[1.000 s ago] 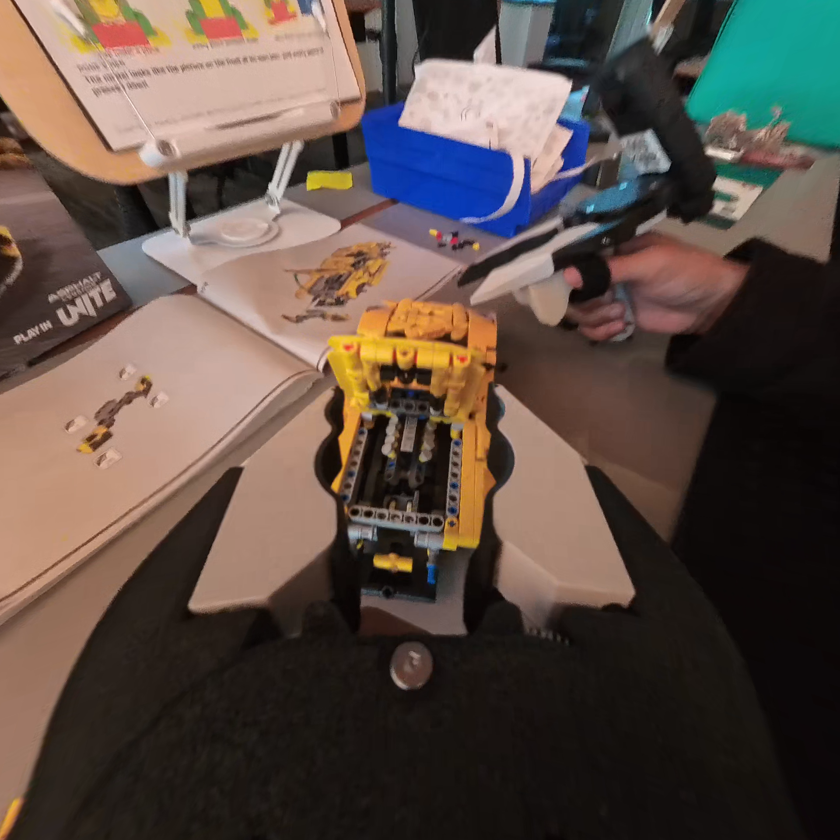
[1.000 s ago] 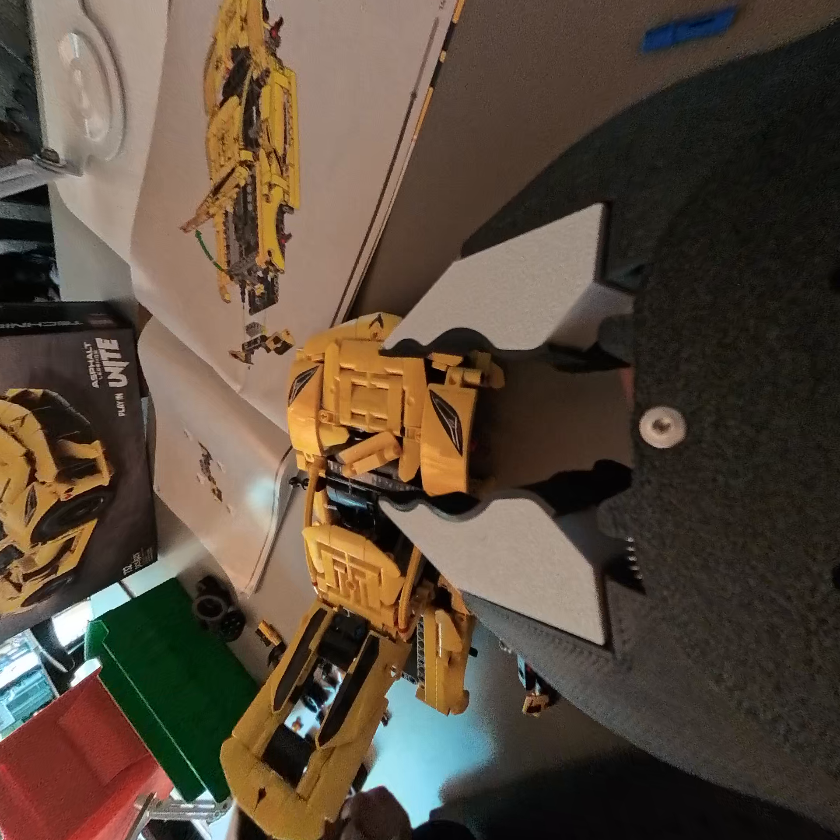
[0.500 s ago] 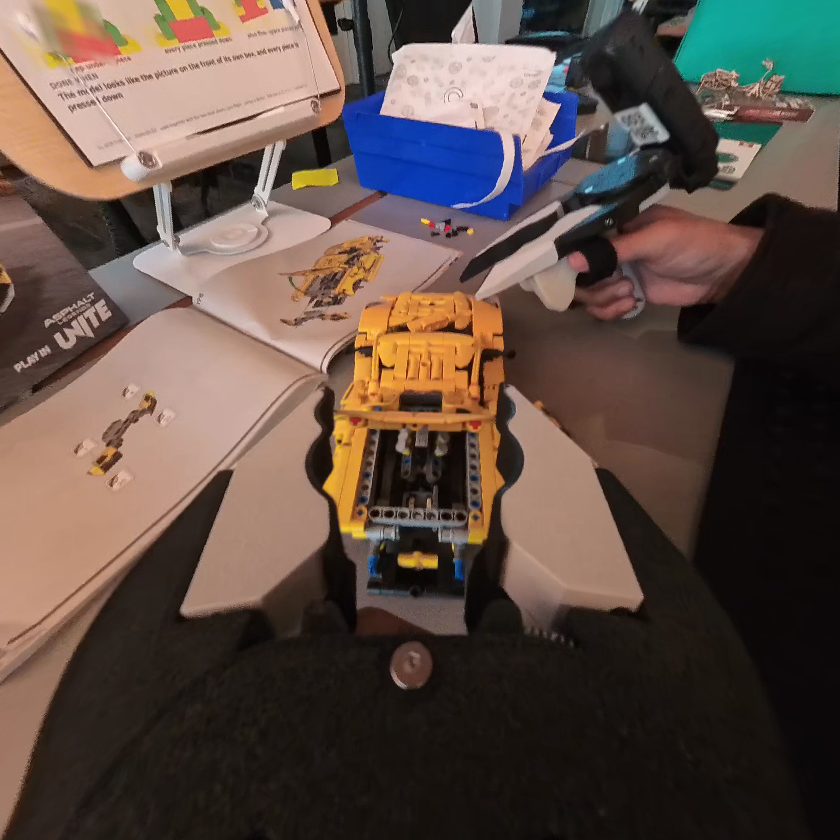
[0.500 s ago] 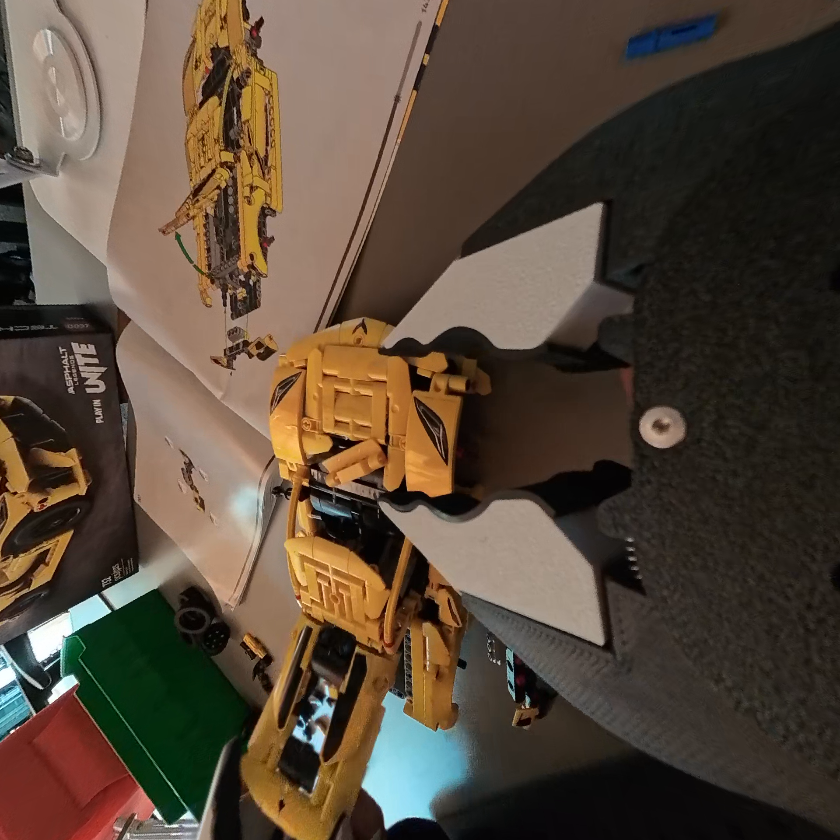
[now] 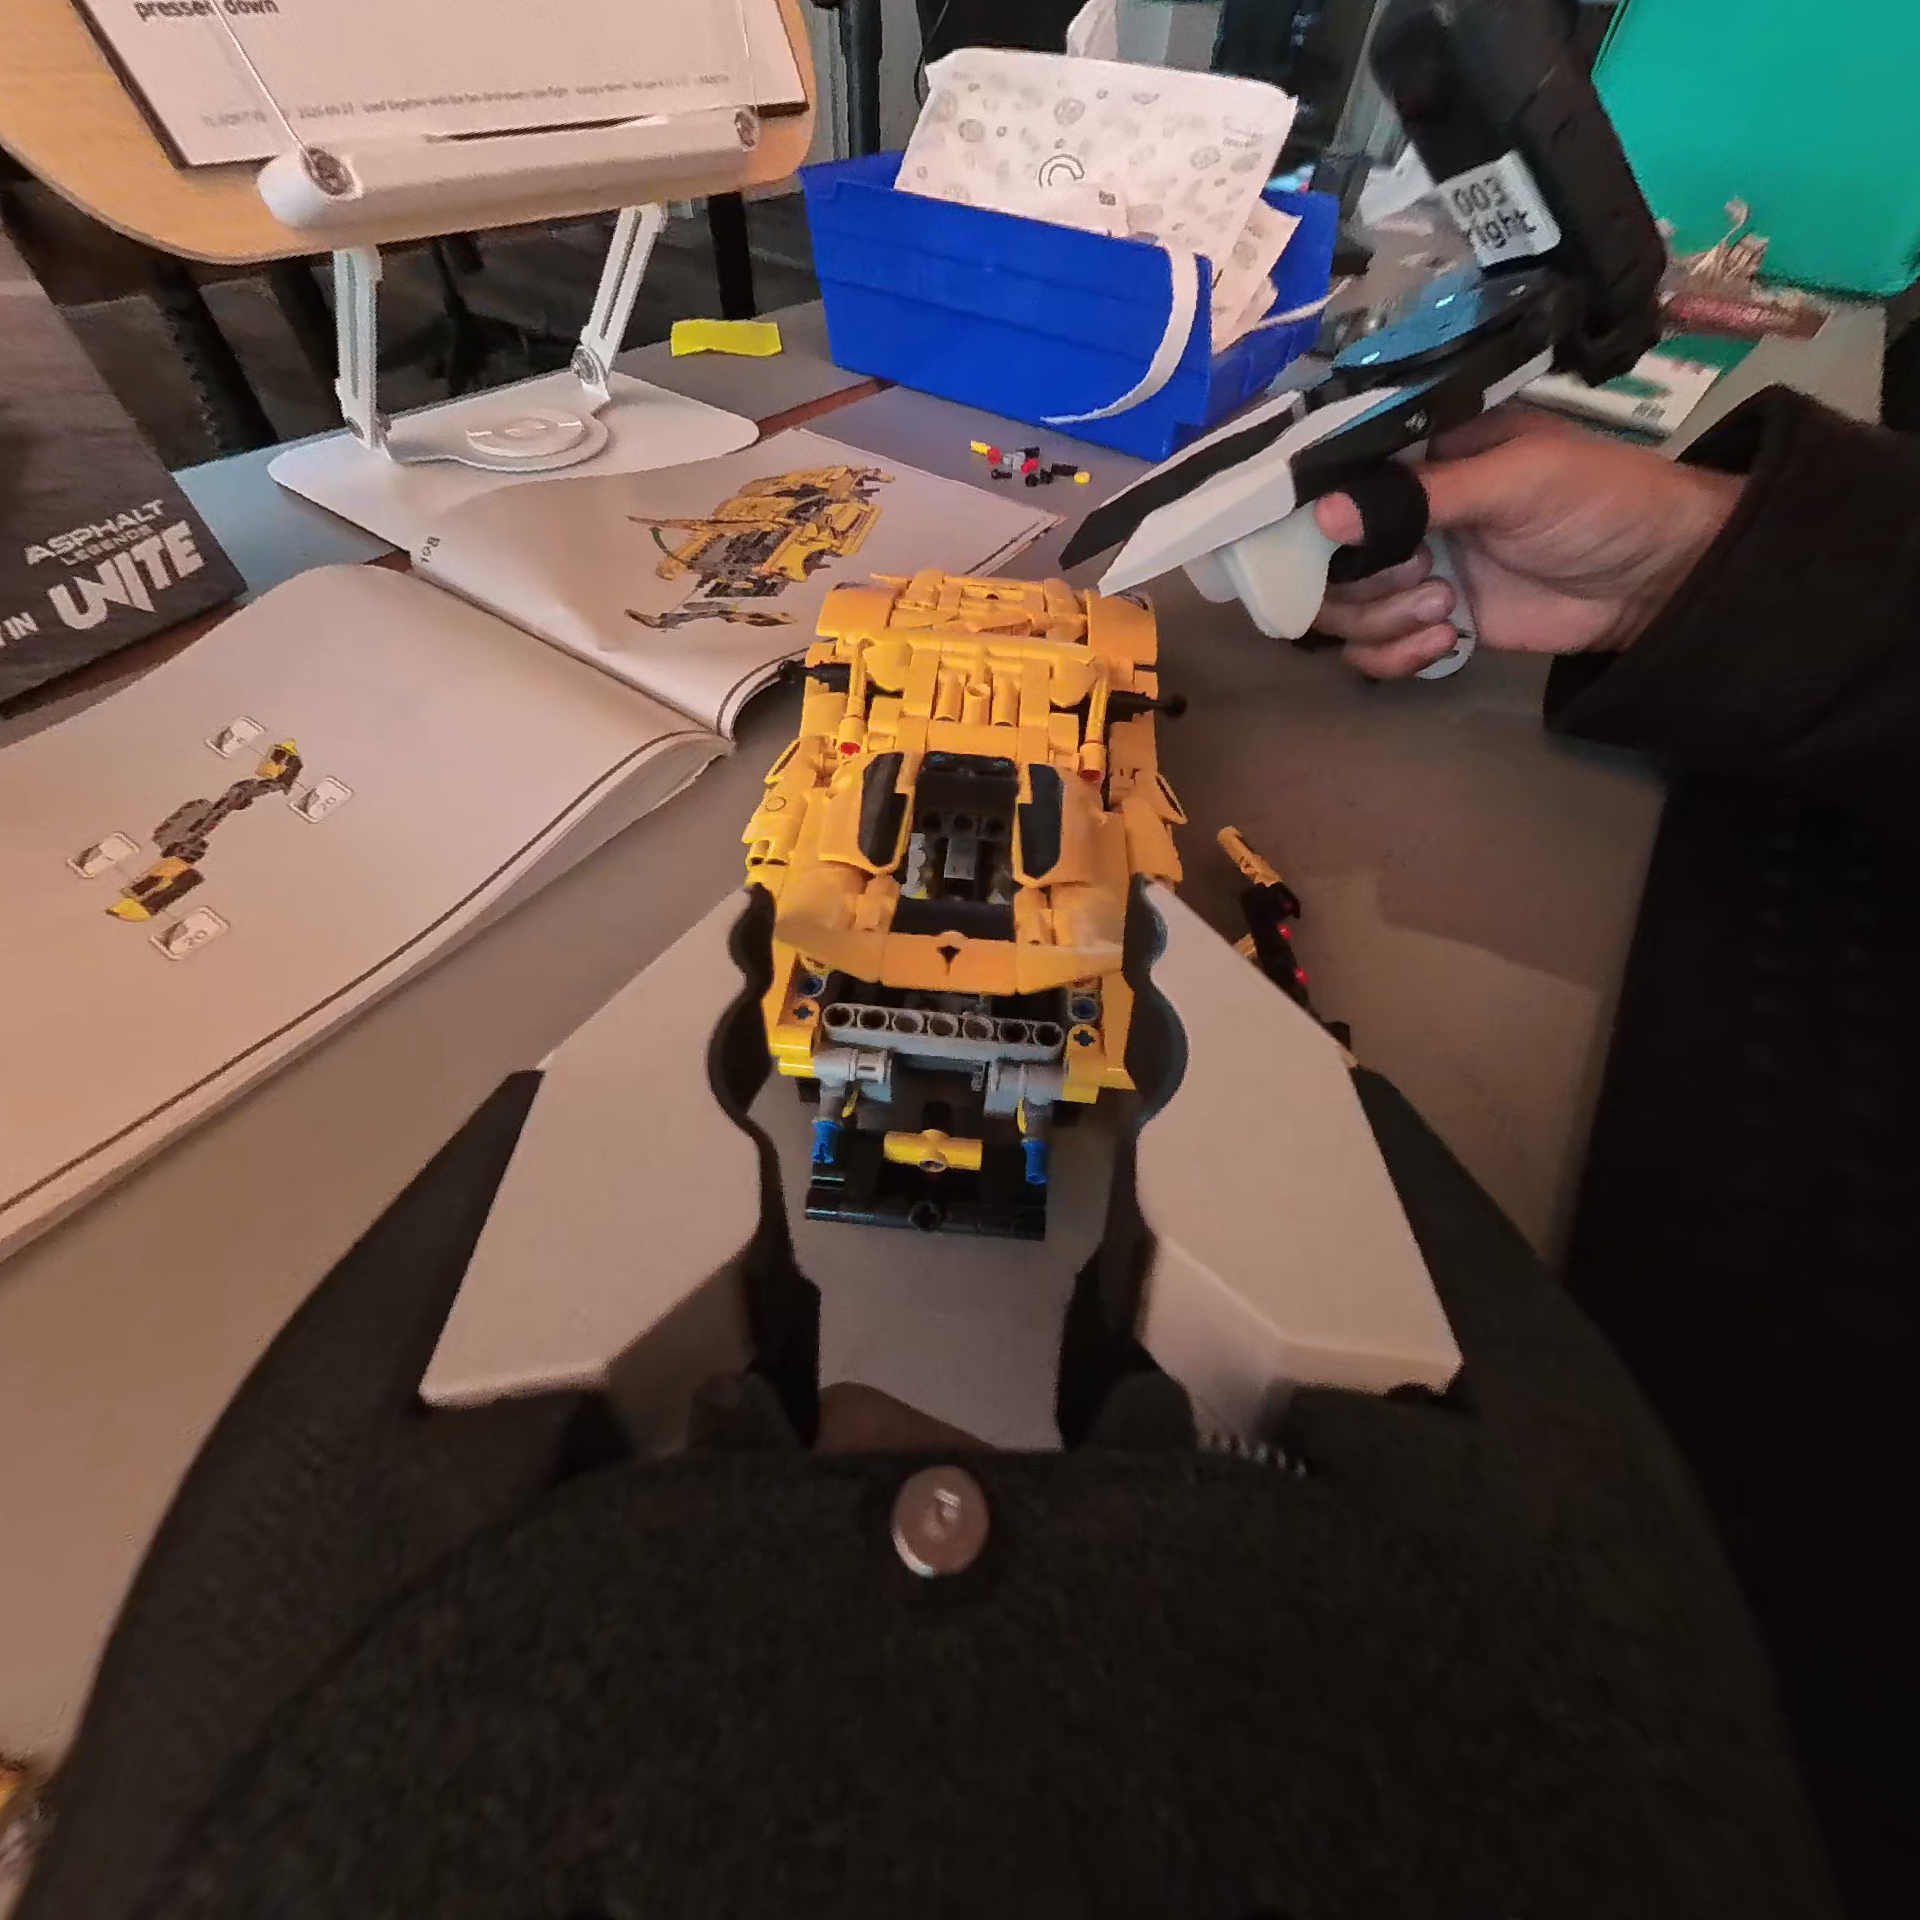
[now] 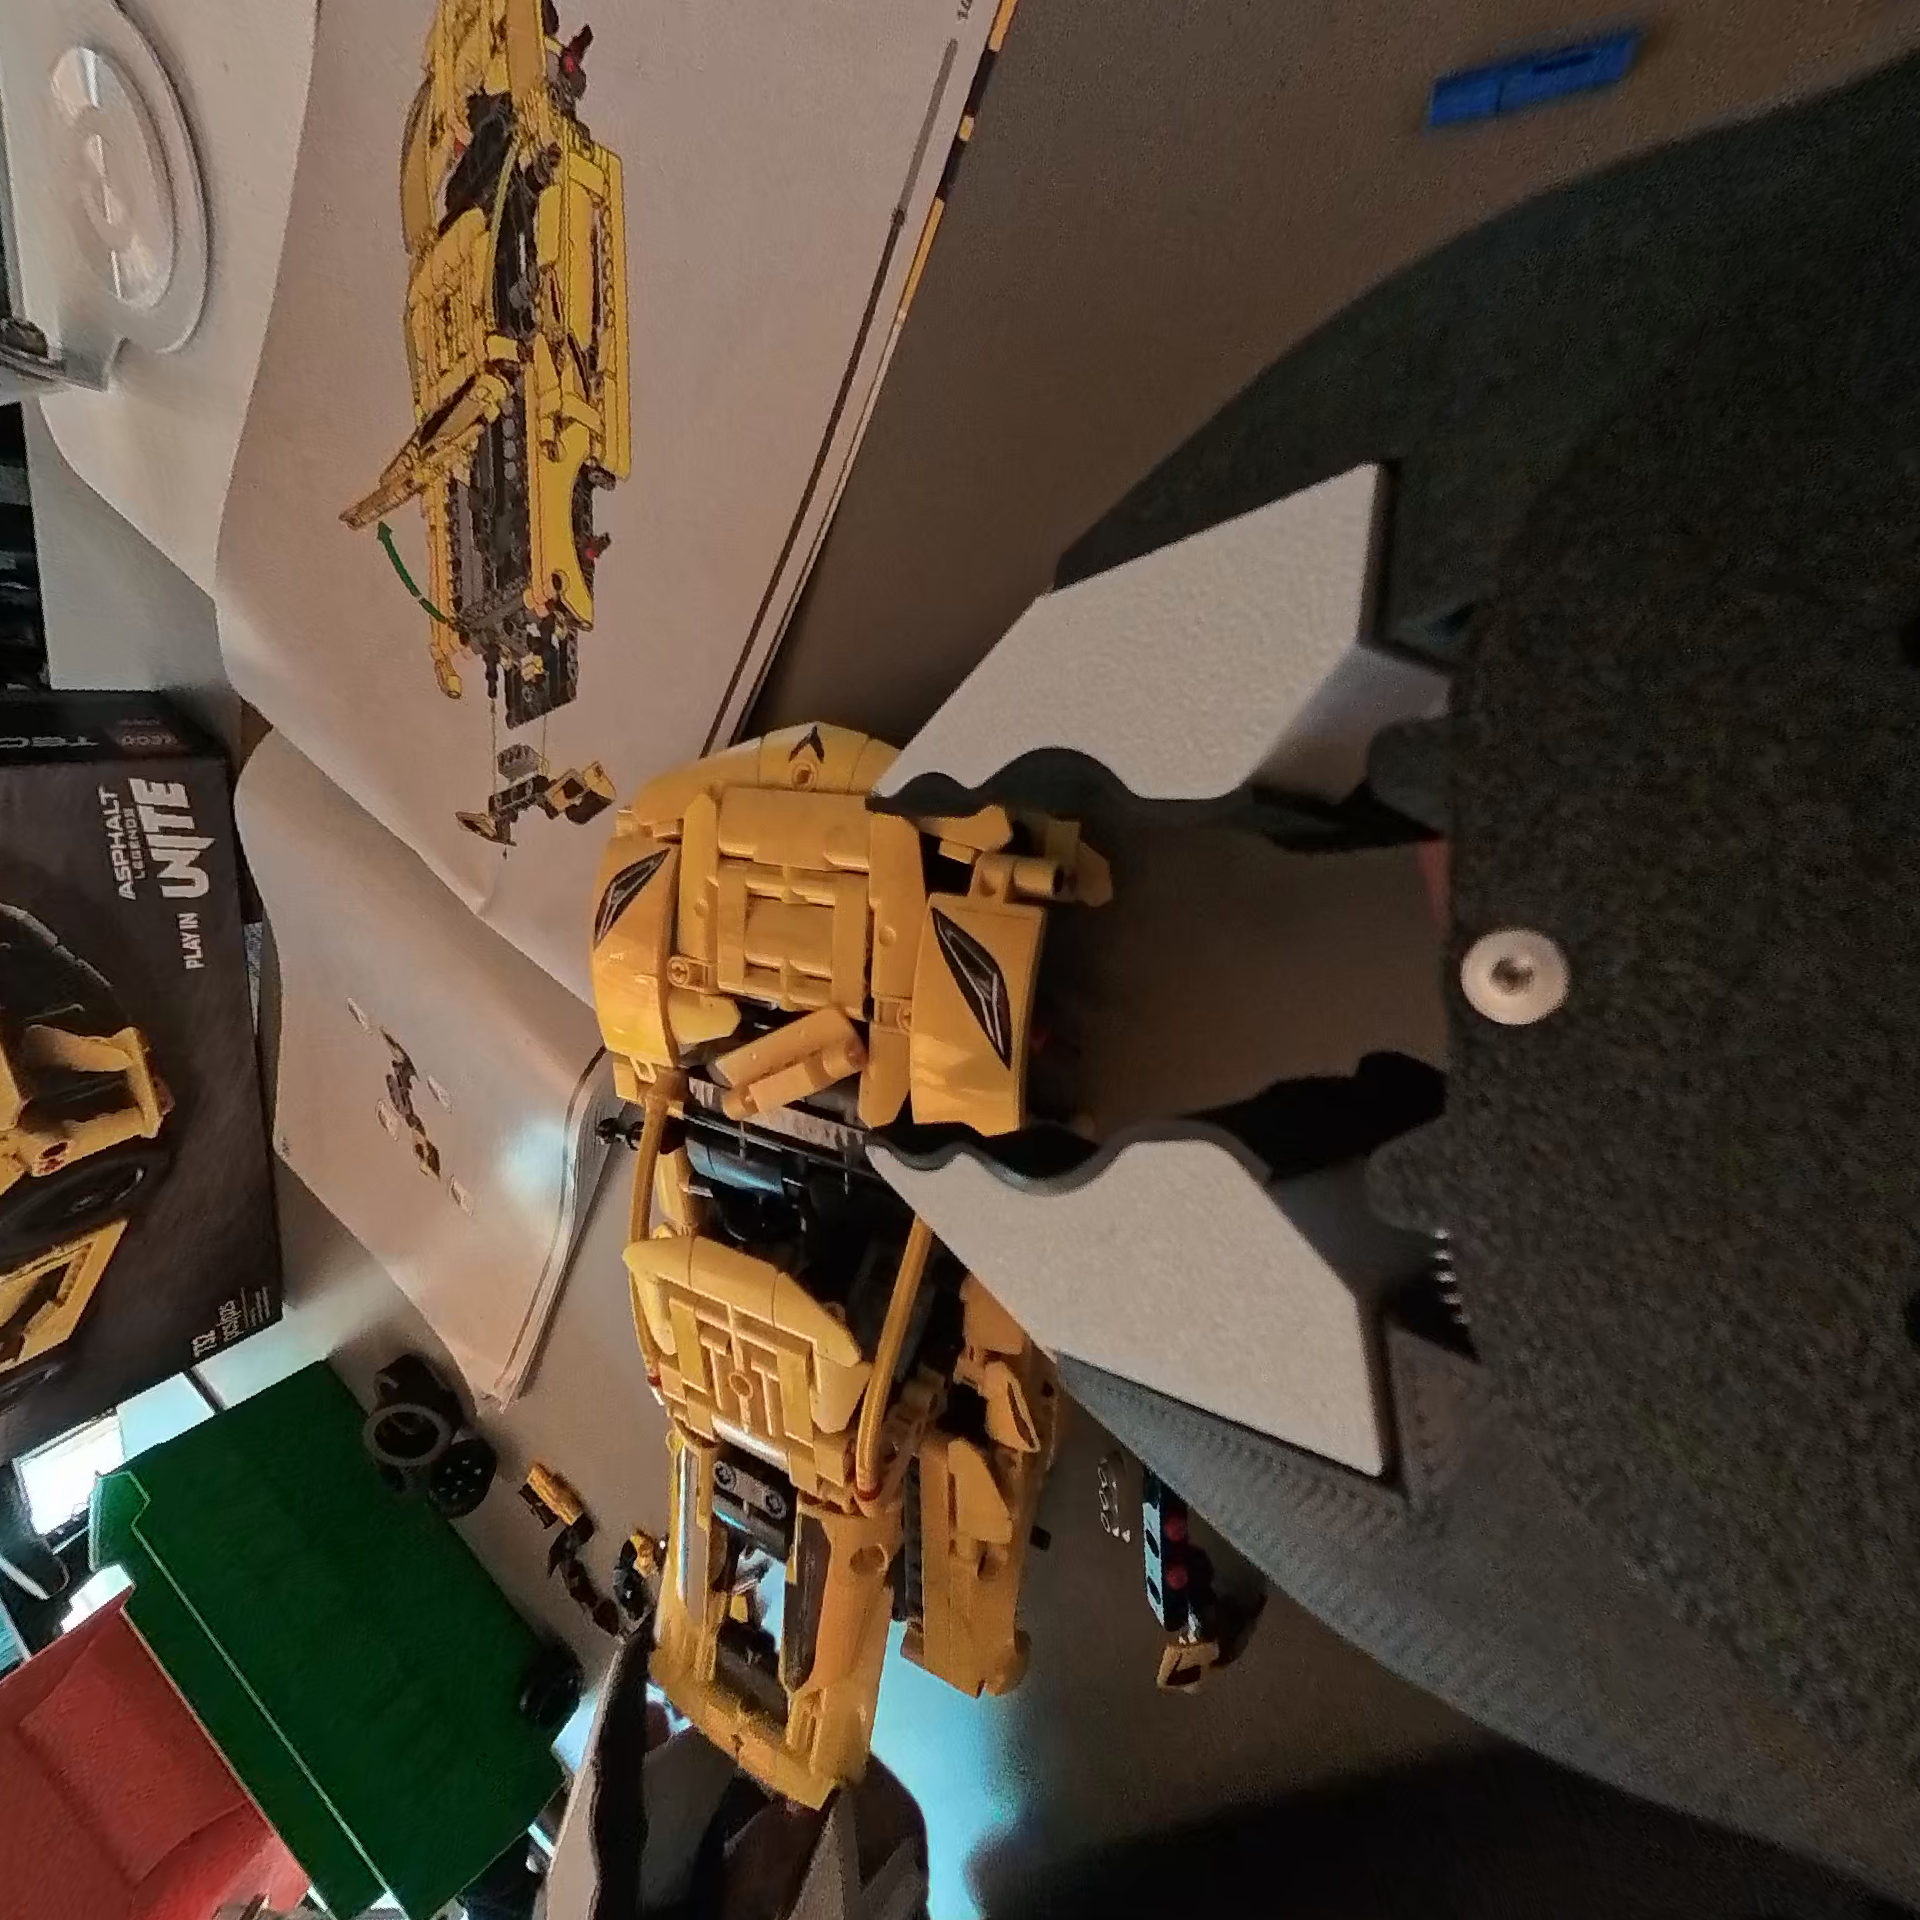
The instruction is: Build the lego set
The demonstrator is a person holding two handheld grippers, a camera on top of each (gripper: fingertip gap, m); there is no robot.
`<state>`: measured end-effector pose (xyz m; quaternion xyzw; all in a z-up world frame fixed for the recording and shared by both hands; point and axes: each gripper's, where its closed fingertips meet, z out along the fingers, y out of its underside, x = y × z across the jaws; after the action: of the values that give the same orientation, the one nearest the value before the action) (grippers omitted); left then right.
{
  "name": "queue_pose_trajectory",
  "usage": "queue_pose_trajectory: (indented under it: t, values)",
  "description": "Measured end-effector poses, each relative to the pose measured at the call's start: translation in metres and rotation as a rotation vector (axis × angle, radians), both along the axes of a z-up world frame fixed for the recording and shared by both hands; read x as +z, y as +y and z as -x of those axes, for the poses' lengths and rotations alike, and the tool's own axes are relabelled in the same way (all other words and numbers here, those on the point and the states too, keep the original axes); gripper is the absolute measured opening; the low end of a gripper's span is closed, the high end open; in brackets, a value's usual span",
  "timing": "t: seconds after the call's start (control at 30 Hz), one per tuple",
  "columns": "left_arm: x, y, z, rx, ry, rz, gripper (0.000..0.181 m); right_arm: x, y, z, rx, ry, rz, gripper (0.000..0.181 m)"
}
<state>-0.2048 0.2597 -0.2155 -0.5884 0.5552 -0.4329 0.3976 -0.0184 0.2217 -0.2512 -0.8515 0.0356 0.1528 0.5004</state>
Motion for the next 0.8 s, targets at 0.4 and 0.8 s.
queue_pose_trajectory:
  t: [0.4, 0.8]
  values:
    - [0.0095, 0.004, 0.0039, -0.018, -0.083, 0.123, 0.067, 0.0005, 0.0009, 0.0027, 0.012, -0.028, -0.007, 0.057]
    - [0.0044, 0.0027, 0.0022, -0.019, -0.066, 0.105, 0.067, 0.0019, 0.0007, 0.0022, 0.01, -0.028, -0.014, 0.055]
